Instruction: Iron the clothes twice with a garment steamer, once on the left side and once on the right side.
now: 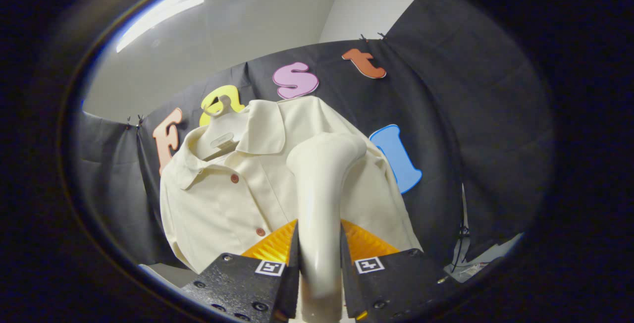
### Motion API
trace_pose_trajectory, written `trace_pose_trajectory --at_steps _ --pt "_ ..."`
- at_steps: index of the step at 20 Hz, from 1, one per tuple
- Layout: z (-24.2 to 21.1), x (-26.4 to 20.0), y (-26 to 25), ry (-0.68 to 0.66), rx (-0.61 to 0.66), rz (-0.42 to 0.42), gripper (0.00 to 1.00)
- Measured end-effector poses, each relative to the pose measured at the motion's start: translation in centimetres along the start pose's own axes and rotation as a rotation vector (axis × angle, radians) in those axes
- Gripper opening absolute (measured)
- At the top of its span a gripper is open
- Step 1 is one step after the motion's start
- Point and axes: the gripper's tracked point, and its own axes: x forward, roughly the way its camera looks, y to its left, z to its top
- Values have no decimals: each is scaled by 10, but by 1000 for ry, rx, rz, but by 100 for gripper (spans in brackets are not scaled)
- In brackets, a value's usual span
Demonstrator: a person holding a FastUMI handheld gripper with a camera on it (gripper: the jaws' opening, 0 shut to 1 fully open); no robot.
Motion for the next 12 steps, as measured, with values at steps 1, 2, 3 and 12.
trace_pose_trajectory --at_steps 1,2,3,12 --pt "-2 0 -2 5 17 8 37" --pt "-3 1 -5 3 22 7 37" --pt "-7 1 -8 9 15 -2 37" --pt "-57 -26 -24 122 -29 18 37"
